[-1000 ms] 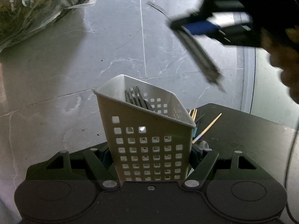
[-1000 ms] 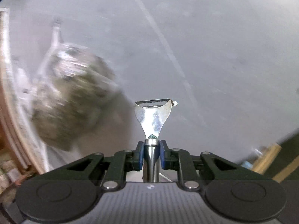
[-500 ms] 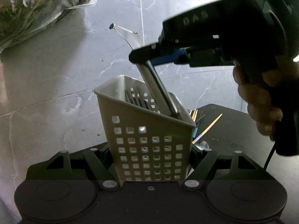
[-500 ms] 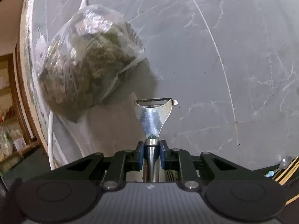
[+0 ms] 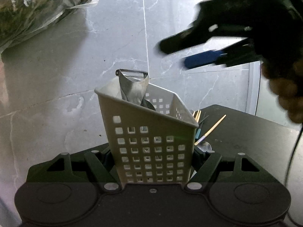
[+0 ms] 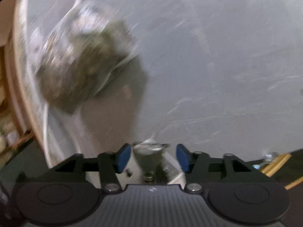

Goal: Organize utensils
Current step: 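Lift the peeler and lower it into the caddy with the right tool, then grasp the metal spoon lying beside the caddy with the right tool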

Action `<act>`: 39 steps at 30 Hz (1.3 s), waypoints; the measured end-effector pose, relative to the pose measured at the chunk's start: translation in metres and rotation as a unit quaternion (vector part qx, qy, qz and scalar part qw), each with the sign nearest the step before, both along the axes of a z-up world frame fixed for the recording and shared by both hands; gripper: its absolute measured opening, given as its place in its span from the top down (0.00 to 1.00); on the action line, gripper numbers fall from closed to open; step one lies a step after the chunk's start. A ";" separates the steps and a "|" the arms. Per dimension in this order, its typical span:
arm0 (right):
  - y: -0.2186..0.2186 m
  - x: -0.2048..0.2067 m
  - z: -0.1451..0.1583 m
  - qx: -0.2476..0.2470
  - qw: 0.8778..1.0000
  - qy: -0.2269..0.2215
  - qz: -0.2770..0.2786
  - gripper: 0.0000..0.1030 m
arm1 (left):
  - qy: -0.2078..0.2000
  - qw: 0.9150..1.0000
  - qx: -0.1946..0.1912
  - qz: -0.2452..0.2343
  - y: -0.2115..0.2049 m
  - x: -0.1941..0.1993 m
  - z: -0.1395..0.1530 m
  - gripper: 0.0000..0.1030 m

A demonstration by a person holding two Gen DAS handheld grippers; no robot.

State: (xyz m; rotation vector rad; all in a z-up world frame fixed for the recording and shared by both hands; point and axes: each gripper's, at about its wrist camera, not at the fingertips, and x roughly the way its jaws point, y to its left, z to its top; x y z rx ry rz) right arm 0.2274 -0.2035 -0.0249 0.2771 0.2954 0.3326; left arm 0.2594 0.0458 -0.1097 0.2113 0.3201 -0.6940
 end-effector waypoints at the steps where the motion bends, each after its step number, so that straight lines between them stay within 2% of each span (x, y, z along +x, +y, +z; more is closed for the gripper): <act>1: -0.009 -0.006 0.002 0.006 1.000 0.005 -0.023 0.29 | 0.000 1.000 0.001 0.000 0.000 0.000 0.000 0.25; 3: -0.029 -0.017 -0.002 0.013 0.997 0.024 -0.070 0.29 | -0.001 1.000 0.001 -0.001 -0.001 0.001 0.000 0.25; 6: -0.054 -0.019 -0.026 -0.009 0.990 0.087 -0.108 0.29 | -0.001 1.000 0.003 -0.002 -0.001 0.001 0.000 0.25; 9: -0.068 -0.007 -0.057 -0.024 0.983 0.149 -0.108 0.31 | -0.001 1.000 0.005 -0.002 -0.002 0.002 0.000 0.25; 13: -0.076 0.010 -0.089 -0.023 0.975 0.197 -0.100 0.31 | 0.001 1.000 0.007 -0.001 -0.002 0.002 0.001 0.25; 18: -0.072 0.025 -0.105 -0.021 0.974 0.208 -0.092 0.29 | 0.002 1.000 0.010 -0.002 -0.003 0.003 0.002 0.25; 23: -0.068 0.031 -0.111 -0.029 0.974 0.211 -0.080 0.16 | 0.003 1.000 0.012 -0.002 -0.004 0.004 0.004 0.25; 28: -0.064 0.035 -0.114 -0.039 0.974 0.211 -0.065 0.11 | 0.003 1.000 0.012 0.002 -0.005 0.003 0.004 0.25; 39: -0.055 0.045 -0.127 -0.061 0.974 0.215 -0.037 0.10 | 0.003 1.000 0.012 0.004 -0.006 0.003 0.003 0.25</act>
